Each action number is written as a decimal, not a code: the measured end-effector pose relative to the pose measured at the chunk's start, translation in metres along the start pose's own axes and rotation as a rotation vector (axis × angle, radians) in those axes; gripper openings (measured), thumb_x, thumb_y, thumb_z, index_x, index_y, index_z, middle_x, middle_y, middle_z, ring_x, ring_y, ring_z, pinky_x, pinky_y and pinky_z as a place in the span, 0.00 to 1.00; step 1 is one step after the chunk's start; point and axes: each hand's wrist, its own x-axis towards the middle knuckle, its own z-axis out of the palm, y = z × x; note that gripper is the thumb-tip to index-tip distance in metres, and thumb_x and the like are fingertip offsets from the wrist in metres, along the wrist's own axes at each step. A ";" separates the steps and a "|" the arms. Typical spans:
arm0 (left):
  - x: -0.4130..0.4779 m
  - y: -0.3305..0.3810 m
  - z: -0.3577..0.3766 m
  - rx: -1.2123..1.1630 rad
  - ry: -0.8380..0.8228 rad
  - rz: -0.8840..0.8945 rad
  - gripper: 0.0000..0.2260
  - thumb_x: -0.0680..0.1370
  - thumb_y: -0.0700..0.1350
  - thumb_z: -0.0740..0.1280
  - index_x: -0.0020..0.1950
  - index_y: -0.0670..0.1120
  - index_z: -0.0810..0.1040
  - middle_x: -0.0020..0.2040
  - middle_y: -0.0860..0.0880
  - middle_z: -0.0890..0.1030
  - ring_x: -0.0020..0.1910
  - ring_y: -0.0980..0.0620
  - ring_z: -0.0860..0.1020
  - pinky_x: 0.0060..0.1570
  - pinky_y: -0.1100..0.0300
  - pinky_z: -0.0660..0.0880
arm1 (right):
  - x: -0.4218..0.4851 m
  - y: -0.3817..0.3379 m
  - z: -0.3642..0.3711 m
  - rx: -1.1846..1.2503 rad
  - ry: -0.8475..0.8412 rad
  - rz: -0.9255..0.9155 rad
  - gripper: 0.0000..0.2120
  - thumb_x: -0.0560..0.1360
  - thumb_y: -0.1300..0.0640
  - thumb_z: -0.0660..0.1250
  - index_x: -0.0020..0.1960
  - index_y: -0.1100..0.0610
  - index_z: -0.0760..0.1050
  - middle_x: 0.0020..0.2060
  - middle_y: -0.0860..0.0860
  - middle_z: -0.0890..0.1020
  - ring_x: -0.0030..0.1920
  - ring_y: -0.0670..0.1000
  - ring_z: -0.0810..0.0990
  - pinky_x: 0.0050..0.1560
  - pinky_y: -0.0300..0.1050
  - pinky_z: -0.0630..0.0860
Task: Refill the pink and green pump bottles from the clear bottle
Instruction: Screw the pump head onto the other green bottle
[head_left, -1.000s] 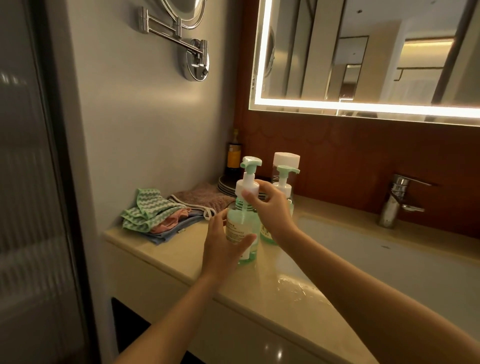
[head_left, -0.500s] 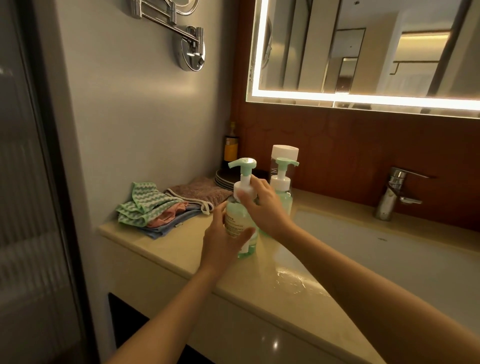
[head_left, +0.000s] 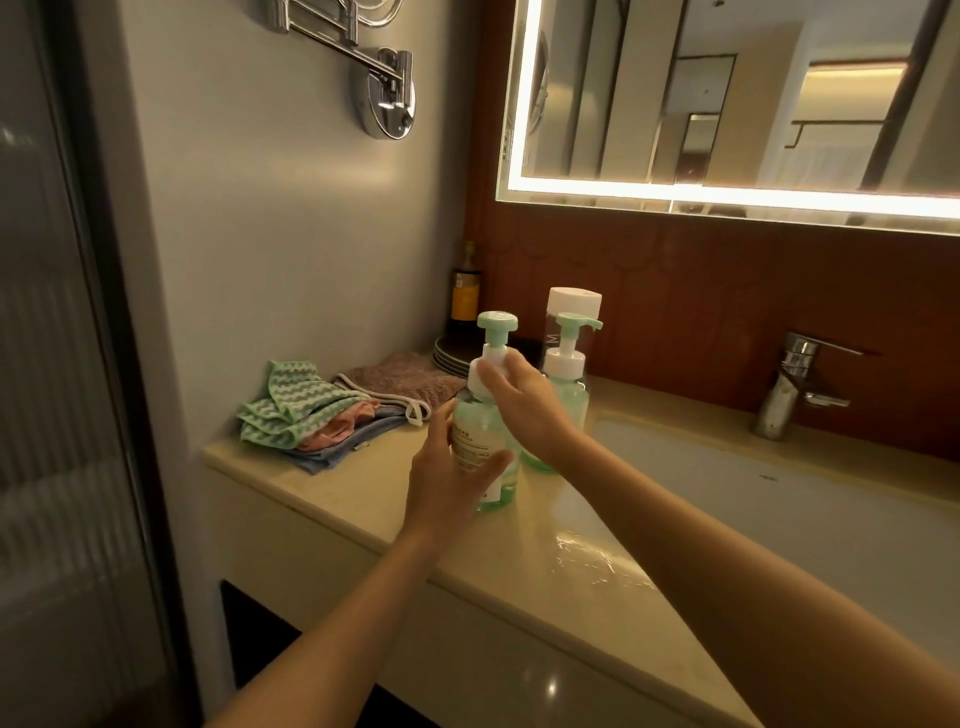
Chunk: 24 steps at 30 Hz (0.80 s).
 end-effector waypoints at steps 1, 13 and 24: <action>0.000 0.000 0.000 -0.006 -0.003 0.003 0.32 0.69 0.49 0.74 0.69 0.51 0.62 0.63 0.52 0.73 0.59 0.56 0.72 0.52 0.67 0.71 | -0.001 0.003 -0.002 -0.060 0.029 -0.011 0.16 0.80 0.48 0.54 0.61 0.57 0.69 0.51 0.50 0.75 0.52 0.50 0.75 0.51 0.44 0.73; 0.000 0.000 0.001 0.003 -0.017 0.002 0.33 0.69 0.49 0.74 0.69 0.51 0.62 0.60 0.54 0.74 0.56 0.59 0.72 0.48 0.72 0.71 | 0.007 0.002 0.005 -0.024 0.057 0.009 0.20 0.78 0.50 0.61 0.66 0.55 0.63 0.61 0.54 0.72 0.58 0.52 0.73 0.61 0.51 0.72; 0.001 -0.002 0.001 0.007 -0.024 0.000 0.33 0.69 0.50 0.73 0.70 0.50 0.61 0.65 0.50 0.73 0.61 0.55 0.72 0.52 0.67 0.70 | -0.012 0.017 -0.021 -0.388 0.250 -0.148 0.19 0.76 0.47 0.62 0.63 0.56 0.73 0.57 0.52 0.80 0.55 0.49 0.77 0.57 0.47 0.73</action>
